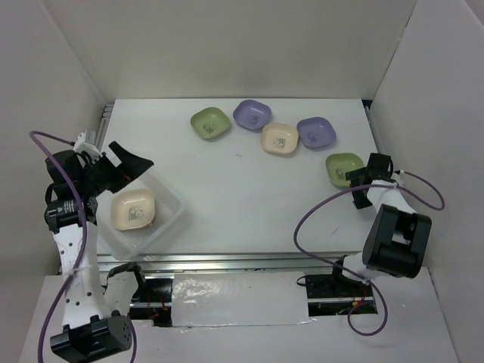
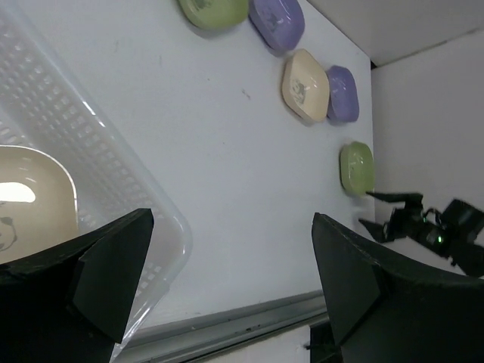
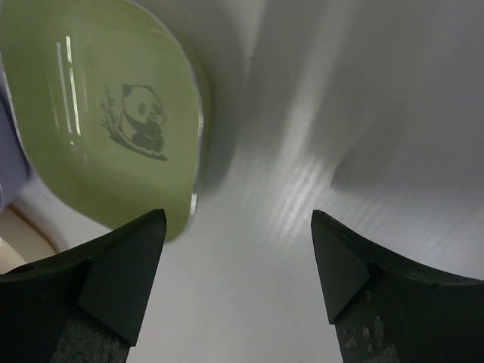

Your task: Place the plates into the plastic bin on the countertop

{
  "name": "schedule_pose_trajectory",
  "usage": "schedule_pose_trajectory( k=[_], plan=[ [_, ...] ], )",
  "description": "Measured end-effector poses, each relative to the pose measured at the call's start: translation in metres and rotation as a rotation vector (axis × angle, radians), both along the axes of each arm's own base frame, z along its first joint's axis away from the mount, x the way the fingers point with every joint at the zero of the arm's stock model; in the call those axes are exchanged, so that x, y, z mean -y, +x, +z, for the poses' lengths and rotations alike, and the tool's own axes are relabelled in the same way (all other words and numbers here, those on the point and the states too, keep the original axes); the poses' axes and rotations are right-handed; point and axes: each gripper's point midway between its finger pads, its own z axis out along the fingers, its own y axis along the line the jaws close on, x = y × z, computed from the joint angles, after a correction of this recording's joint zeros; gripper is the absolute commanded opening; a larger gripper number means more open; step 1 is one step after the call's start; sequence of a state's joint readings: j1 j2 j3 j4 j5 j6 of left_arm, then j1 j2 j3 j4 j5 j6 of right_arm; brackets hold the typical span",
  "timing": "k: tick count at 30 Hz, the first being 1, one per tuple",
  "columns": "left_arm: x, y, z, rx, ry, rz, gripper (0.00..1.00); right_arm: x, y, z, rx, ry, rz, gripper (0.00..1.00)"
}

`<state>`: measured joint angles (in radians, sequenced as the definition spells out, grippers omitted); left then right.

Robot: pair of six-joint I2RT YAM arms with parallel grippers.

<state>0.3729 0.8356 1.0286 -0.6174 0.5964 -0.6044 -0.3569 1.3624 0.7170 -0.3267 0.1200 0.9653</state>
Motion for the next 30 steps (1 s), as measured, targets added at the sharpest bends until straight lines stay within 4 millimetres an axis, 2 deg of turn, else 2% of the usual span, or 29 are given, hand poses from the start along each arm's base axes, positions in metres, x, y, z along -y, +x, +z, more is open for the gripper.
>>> schedule_pose_trajectory(
  k=[3,6,7,11,13,14,15,17,19,22,24,26,27,28,29,30],
  plan=[
    [0.014,0.000,0.001,0.018,0.011,-0.082,0.99,0.004,0.026,0.002,-0.004,-0.004,0.024,0.79],
    [0.021,0.002,0.001,0.031,0.017,-0.134,0.99,0.010,0.051,-0.002,-0.017,-0.004,0.040,0.69],
    [0.023,0.004,0.000,0.029,0.020,-0.146,0.99,0.011,0.056,-0.006,-0.026,0.000,0.043,0.62],
    [0.029,0.016,-0.018,-0.025,0.051,-0.190,0.99,0.011,0.058,-0.026,-0.088,0.015,0.061,0.46],
    [0.035,0.022,-0.030,-0.071,0.076,-0.210,0.99,0.011,0.055,-0.028,-0.097,0.020,0.065,0.38],
    [0.038,0.025,-0.035,-0.094,0.092,-0.216,0.99,0.010,0.056,-0.027,-0.094,0.022,0.069,0.06],
    [0.042,0.027,-0.040,-0.109,0.113,-0.228,0.99,0.010,0.056,-0.027,-0.095,0.021,0.080,0.00],
    [0.052,0.030,-0.047,-0.136,0.150,-0.251,0.99,0.009,0.057,-0.026,-0.082,0.033,0.085,0.00],
    [0.071,0.032,-0.049,-0.149,0.192,-0.299,0.99,0.007,0.056,-0.024,-0.077,0.033,0.097,0.00],
    [0.106,0.033,-0.049,-0.147,0.258,-0.379,0.99,-0.002,0.041,-0.016,-0.074,-0.006,0.118,0.00],
    [0.133,0.031,-0.049,-0.140,0.292,-0.447,0.99,-0.019,0.028,0.000,-0.054,-0.057,0.163,0.00],
    [0.159,0.029,-0.050,-0.133,0.325,-0.509,0.99,-0.051,0.024,0.026,-0.006,-0.111,0.263,0.00],
    [0.174,0.027,-0.050,-0.131,0.345,-0.543,0.99,-0.070,0.027,0.042,0.032,-0.152,0.327,0.00],
    [0.185,0.027,-0.050,-0.130,0.364,-0.565,0.99,-0.098,0.030,0.057,0.078,-0.175,0.413,0.00],
    [0.198,0.028,-0.048,-0.124,0.382,-0.586,0.99,-0.118,0.031,0.067,0.104,-0.182,0.473,0.00],
    [0.210,0.029,-0.047,-0.116,0.401,-0.601,0.99,-0.146,0.030,0.076,0.137,-0.187,0.559,0.00]
  ],
)
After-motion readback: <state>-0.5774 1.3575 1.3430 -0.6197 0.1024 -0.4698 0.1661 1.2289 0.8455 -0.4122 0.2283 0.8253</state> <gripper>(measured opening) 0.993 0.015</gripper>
